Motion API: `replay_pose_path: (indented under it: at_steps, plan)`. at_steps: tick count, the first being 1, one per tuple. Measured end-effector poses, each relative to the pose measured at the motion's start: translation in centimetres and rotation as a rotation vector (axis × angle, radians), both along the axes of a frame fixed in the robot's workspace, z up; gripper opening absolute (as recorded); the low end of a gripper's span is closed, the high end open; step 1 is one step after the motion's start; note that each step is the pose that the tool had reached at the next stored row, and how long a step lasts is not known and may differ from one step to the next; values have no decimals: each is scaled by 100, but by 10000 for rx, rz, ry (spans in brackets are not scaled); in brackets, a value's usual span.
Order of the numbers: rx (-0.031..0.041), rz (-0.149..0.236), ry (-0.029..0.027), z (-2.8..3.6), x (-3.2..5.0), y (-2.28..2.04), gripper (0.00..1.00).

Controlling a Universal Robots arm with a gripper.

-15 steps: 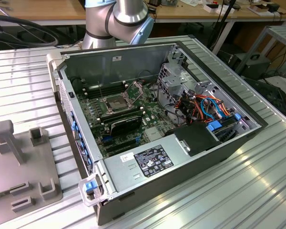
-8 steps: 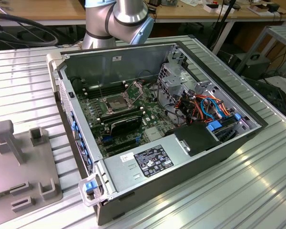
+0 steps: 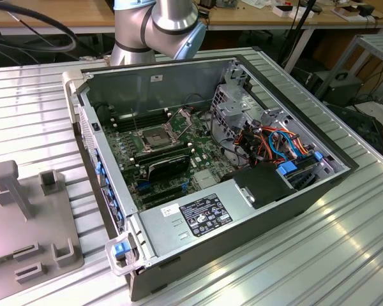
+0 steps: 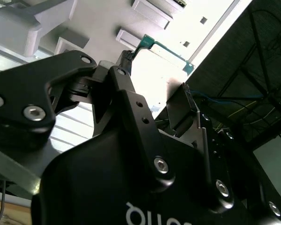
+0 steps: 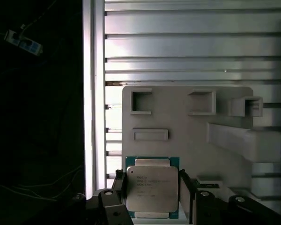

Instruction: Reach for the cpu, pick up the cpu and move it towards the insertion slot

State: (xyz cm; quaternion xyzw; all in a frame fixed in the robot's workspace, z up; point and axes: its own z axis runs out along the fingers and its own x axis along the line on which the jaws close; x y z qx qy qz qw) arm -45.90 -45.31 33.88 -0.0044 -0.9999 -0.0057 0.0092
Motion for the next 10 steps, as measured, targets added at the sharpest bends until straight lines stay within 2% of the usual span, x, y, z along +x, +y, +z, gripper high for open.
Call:
replay_pose_path:
  at_steps: [10]
  plan:
    - [1,0,-1,132,0,0,55]
